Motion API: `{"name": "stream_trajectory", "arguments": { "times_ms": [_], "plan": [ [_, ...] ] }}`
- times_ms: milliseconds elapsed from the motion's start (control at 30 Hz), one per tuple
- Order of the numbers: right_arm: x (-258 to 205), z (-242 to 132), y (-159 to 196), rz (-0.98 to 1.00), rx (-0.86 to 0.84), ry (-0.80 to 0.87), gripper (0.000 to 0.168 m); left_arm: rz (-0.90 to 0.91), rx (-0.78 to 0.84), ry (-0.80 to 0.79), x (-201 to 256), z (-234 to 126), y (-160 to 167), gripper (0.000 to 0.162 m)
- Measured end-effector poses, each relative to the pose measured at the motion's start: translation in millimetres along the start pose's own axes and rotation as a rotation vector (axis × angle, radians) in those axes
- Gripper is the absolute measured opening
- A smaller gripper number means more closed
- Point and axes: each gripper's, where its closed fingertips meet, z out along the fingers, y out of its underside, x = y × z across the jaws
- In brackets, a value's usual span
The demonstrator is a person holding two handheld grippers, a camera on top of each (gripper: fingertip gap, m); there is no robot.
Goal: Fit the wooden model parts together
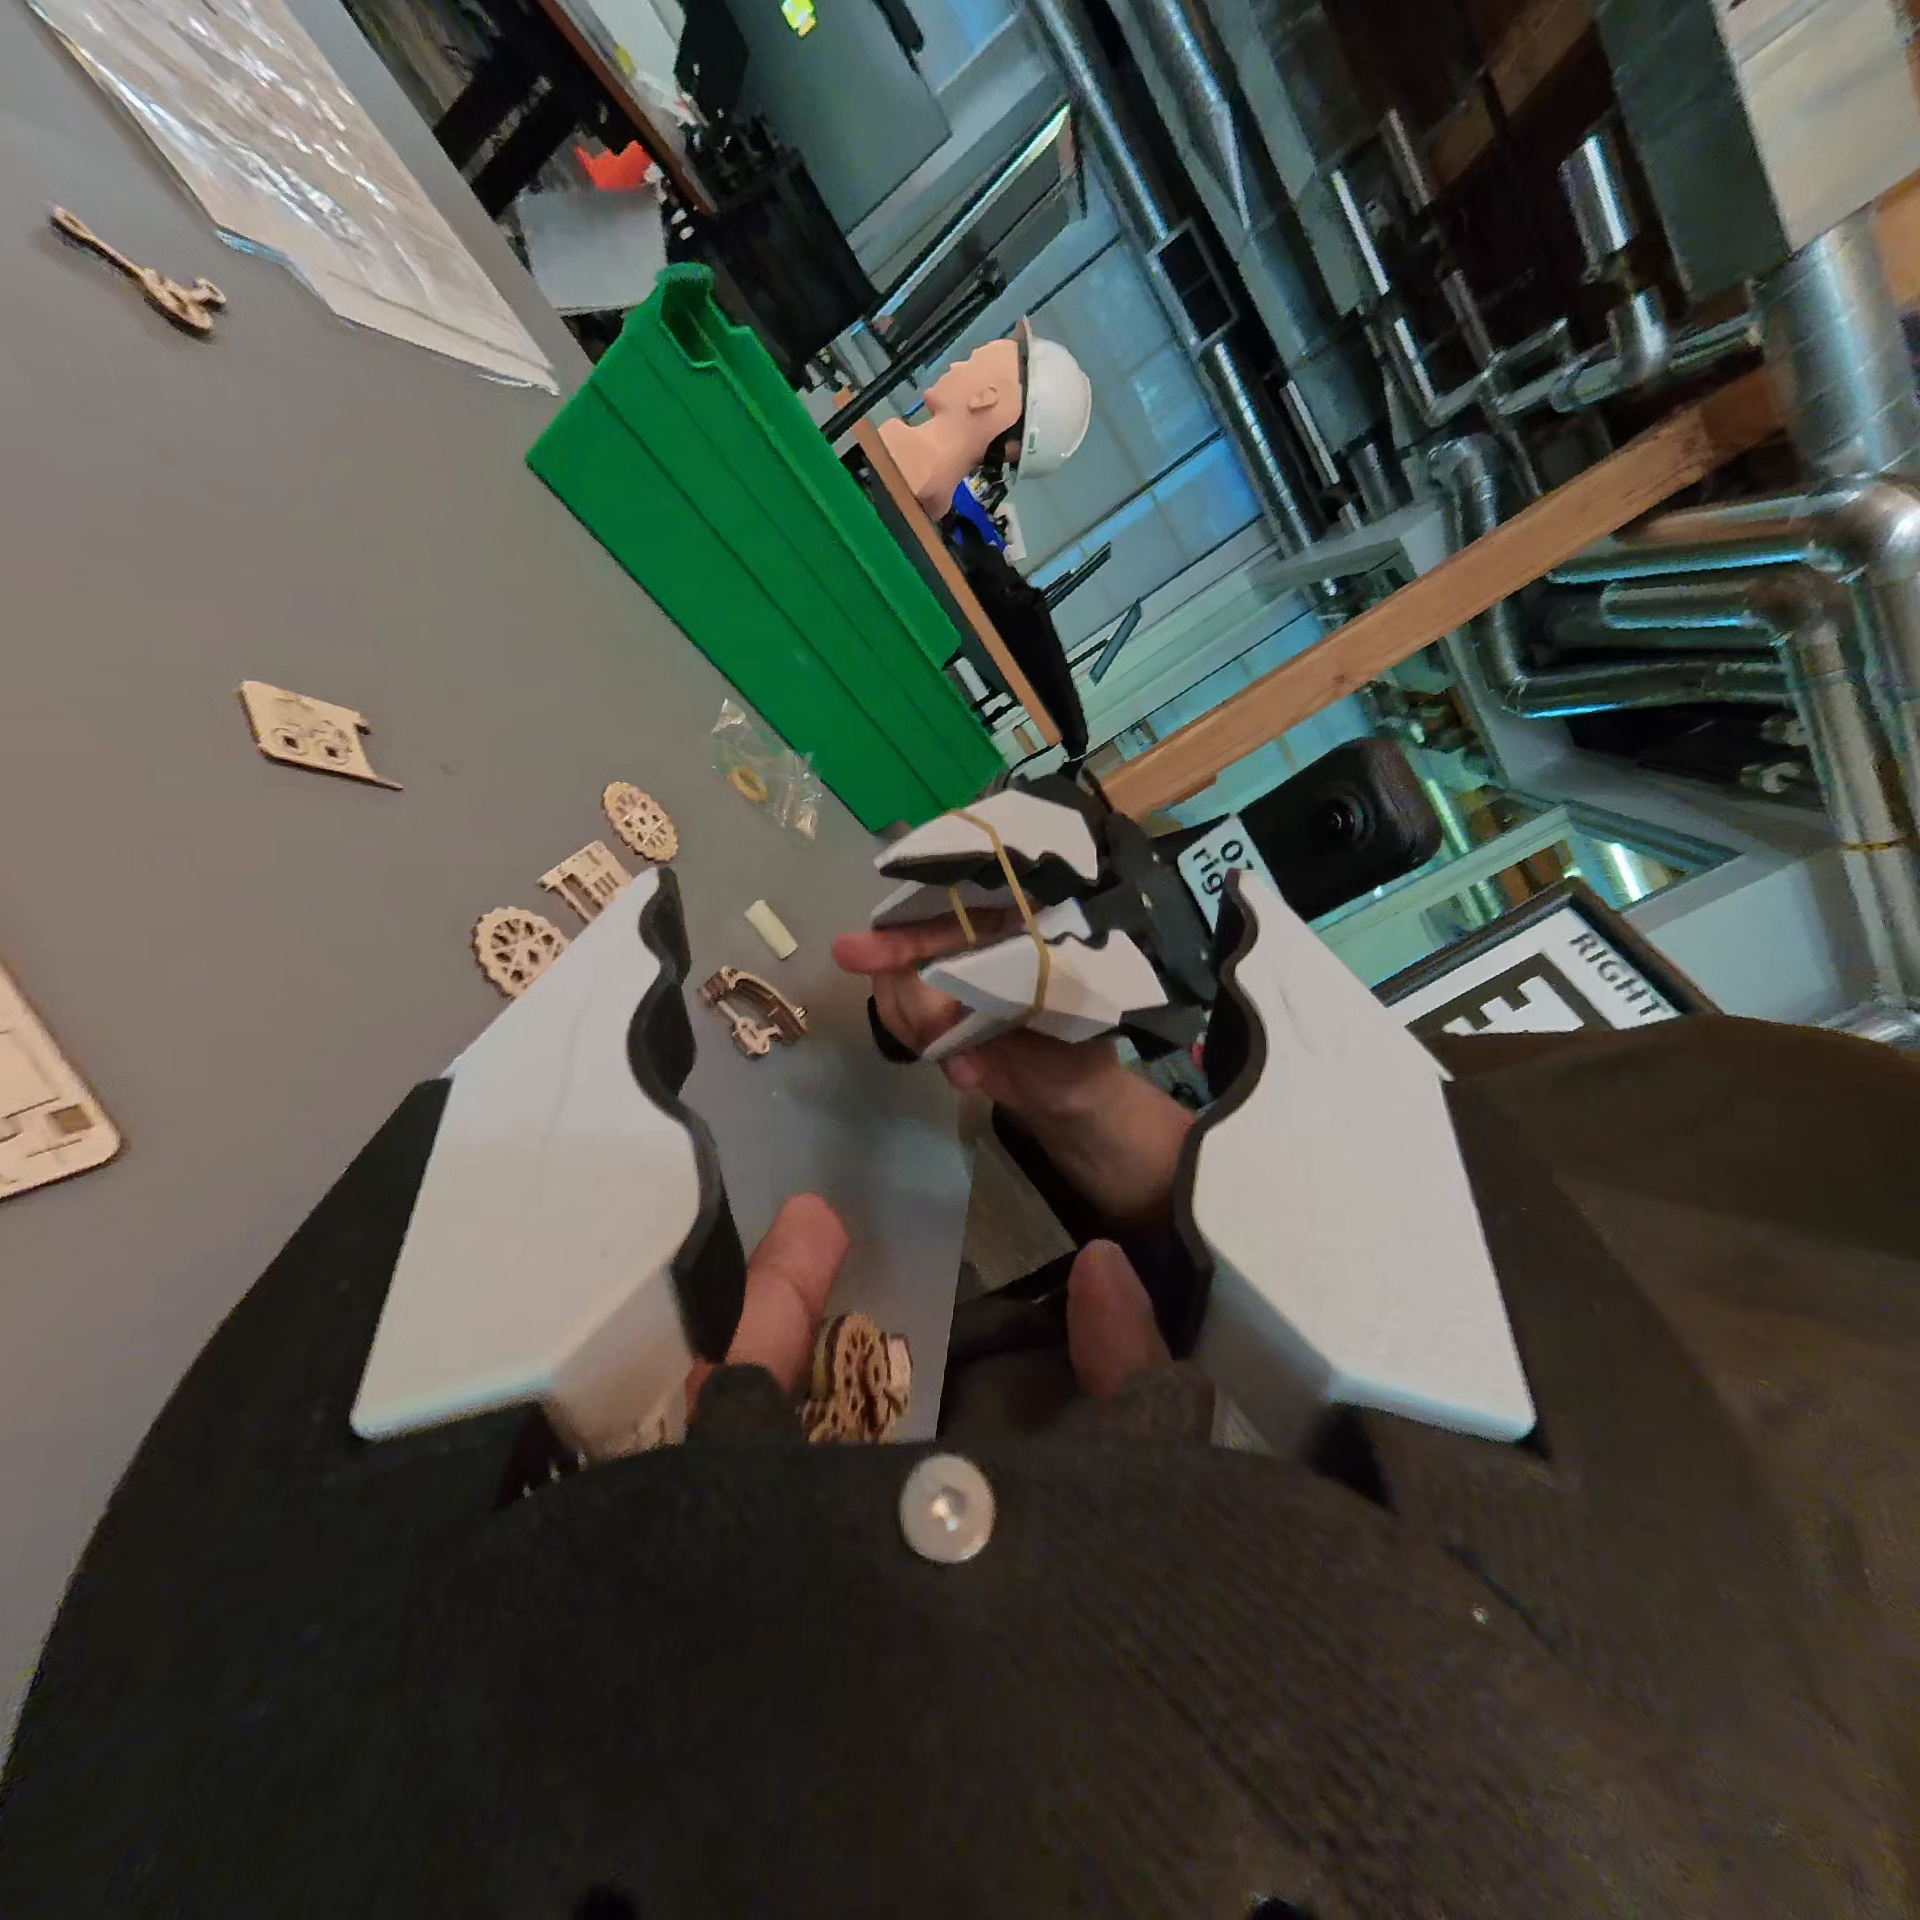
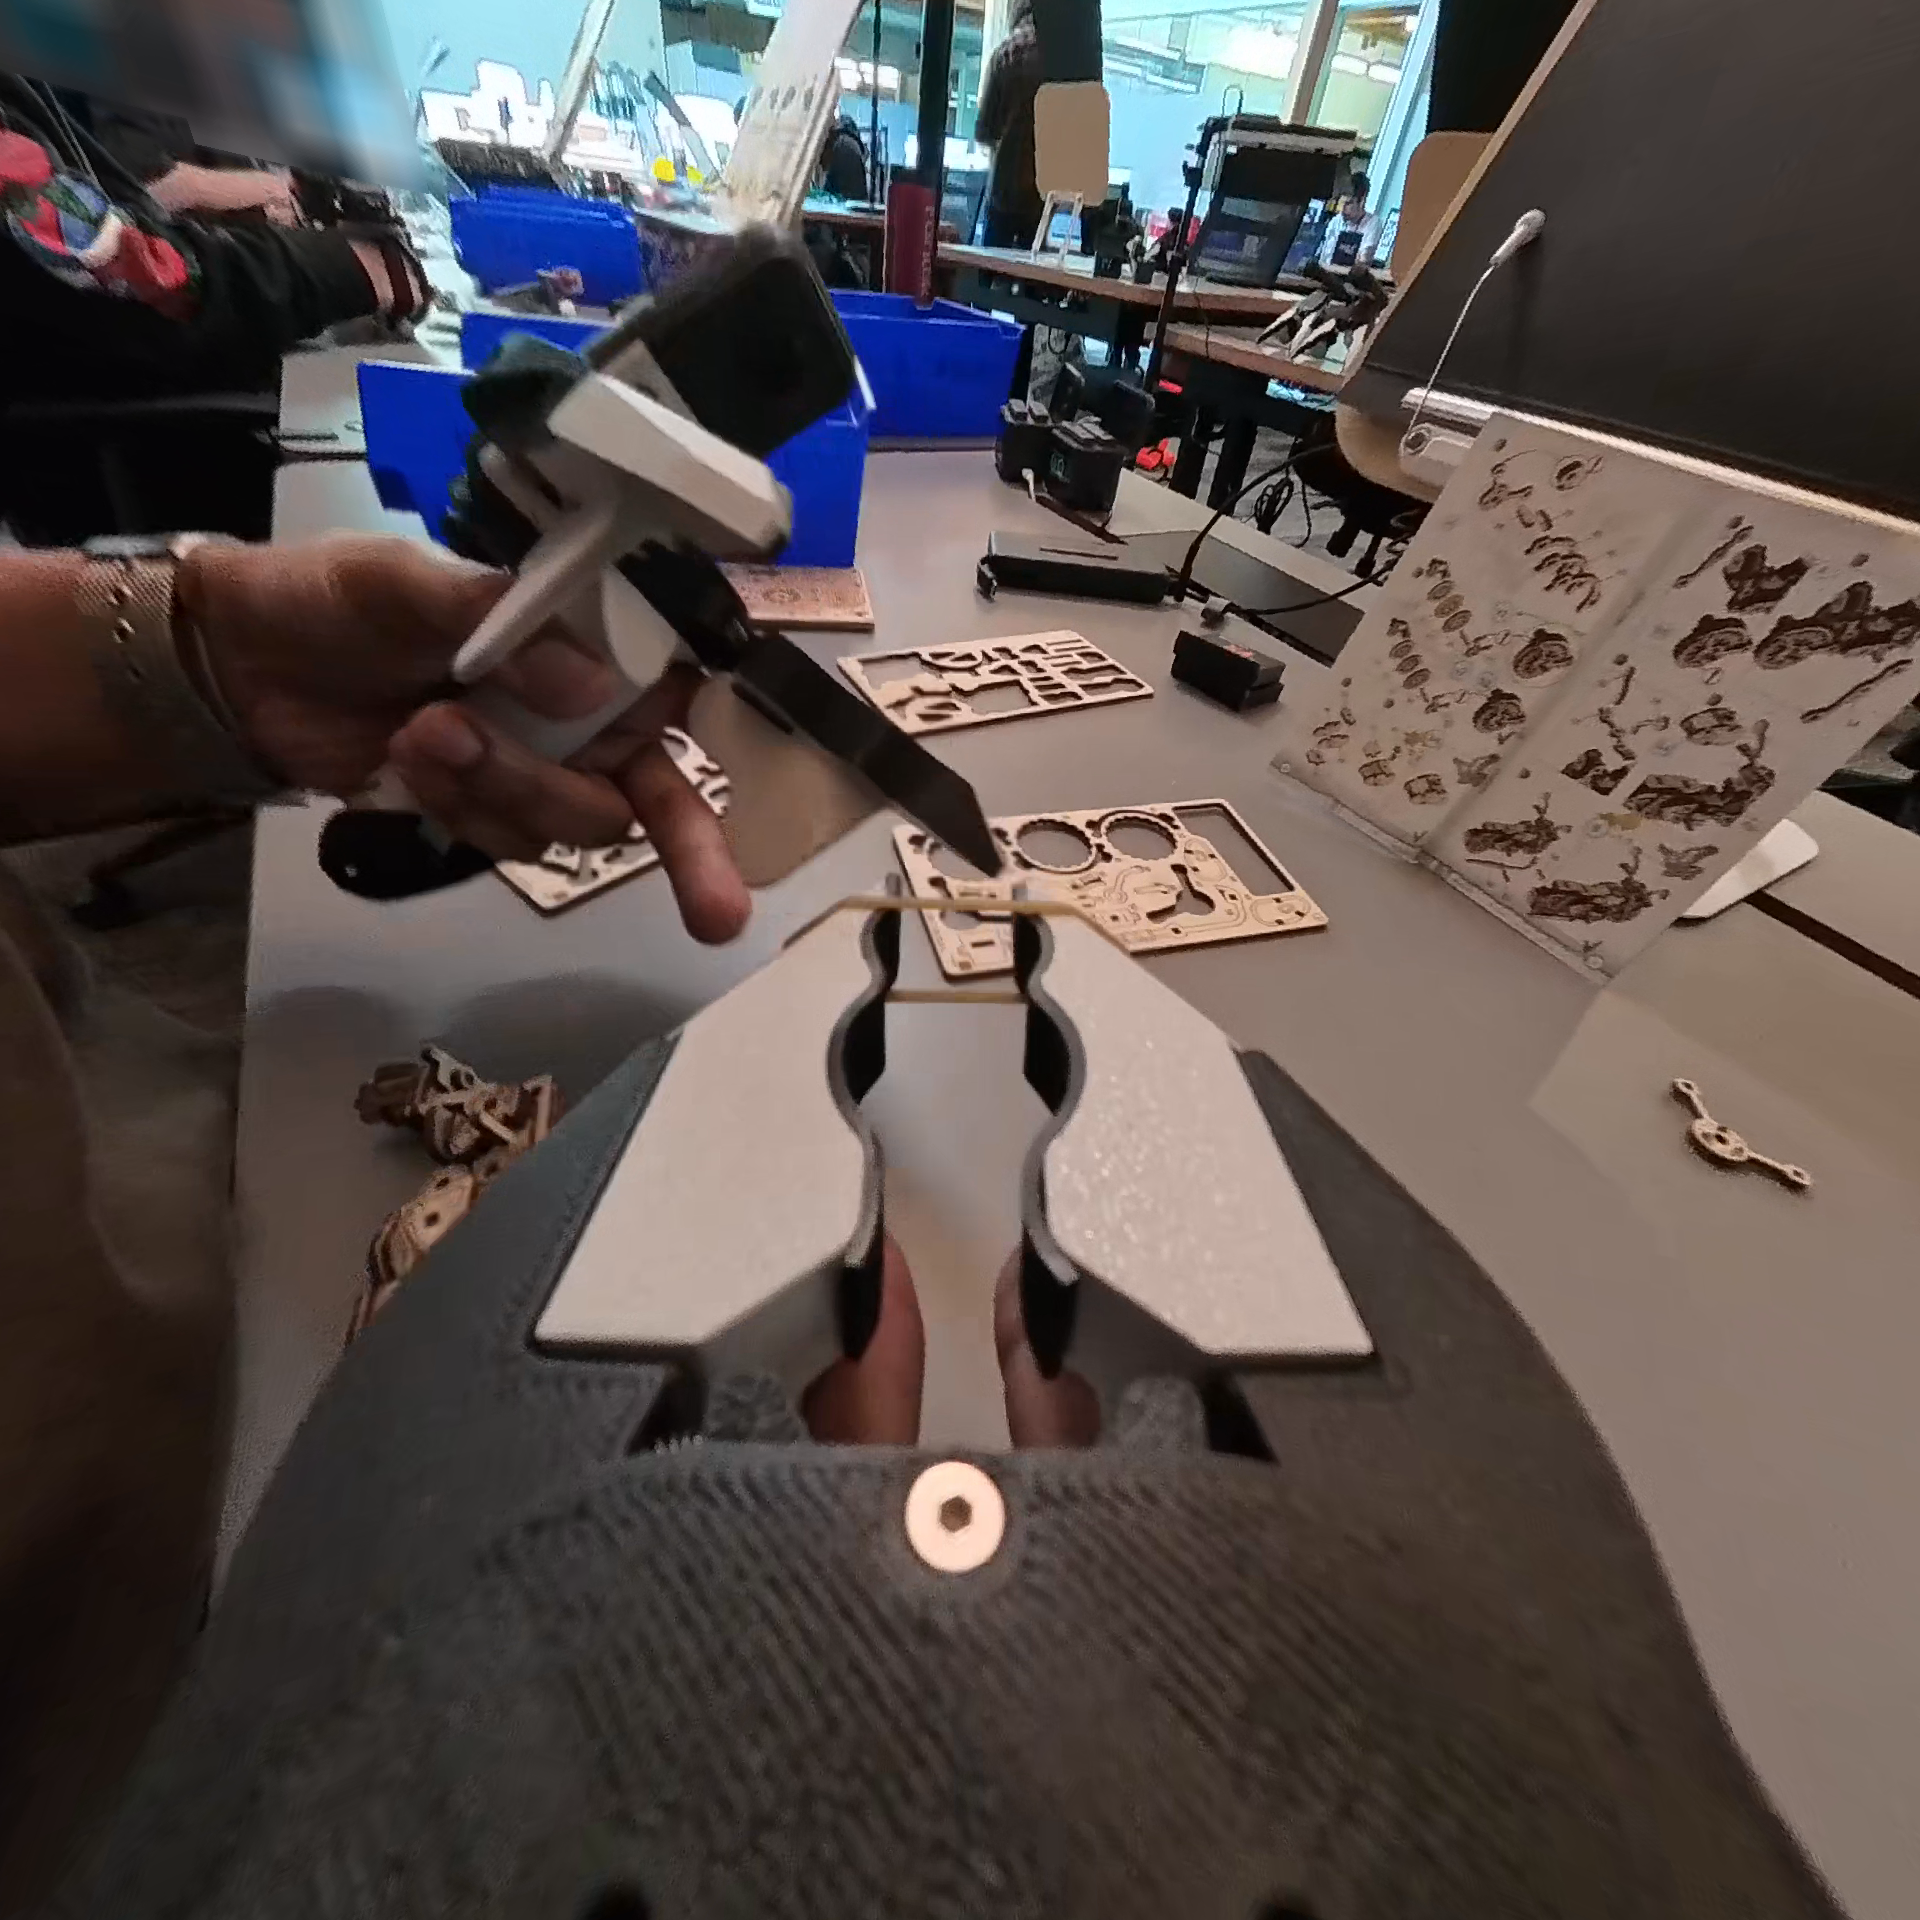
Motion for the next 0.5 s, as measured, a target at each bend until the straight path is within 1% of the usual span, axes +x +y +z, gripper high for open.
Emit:
{"name": "stream_trajectory", "arguments": {
  "times_ms": [33, 133, 233, 267, 300, 367, 433, 500],
  "plan": [
    [1.8, -1.8, 1.6, -0.003, -0.008, 0.004, 0.02, 0.012, -0.017, -0.019, -0.3, -4.5, 1.8, 0.101],
    [8.0, -9.8, 7.4, 0.014, -0.027, 0.02, 0.02, 0.082, -0.151, -0.113, -2.8, -20.9, 21.2, 0.101],
    [10.1, -18.3, 13.1, 0.047, -0.034, 0.027, 0.019, 0.204, -0.366, -0.298, -17.3, -44.0, 52.8, 0.102],
    [11.4, -21.1, 13.8, 0.047, -0.033, 0.037, 0.018, 0.237, -0.412, -0.355, -22.0, -51.2, 59.2, 0.102],
    [14.0, -24.4, 14.0, 0.041, -0.034, 0.053, 0.017, 0.251, -0.432, -0.381, -22.4, -55.6, 62.5, 0.102],
    [22.7, -31.7, 14.3, 0.025, -0.043, 0.086, 0.015, 0.234, -0.41, -0.364, -16.0, -55.7, 61.6, 0.102],
    [32.6, -39.4, 13.6, 0.032, -0.045, 0.114, 0.015, 0.232, -0.374, -0.359, -16.9, -51.1, 56.4, 0.103],
    [39.6, -45.4, 16.2, 0.03, -0.061, 0.136, 0.015, 0.244, -0.348, -0.394, -26.5, -42.3, 49.3, 0.1]
  ]
}}
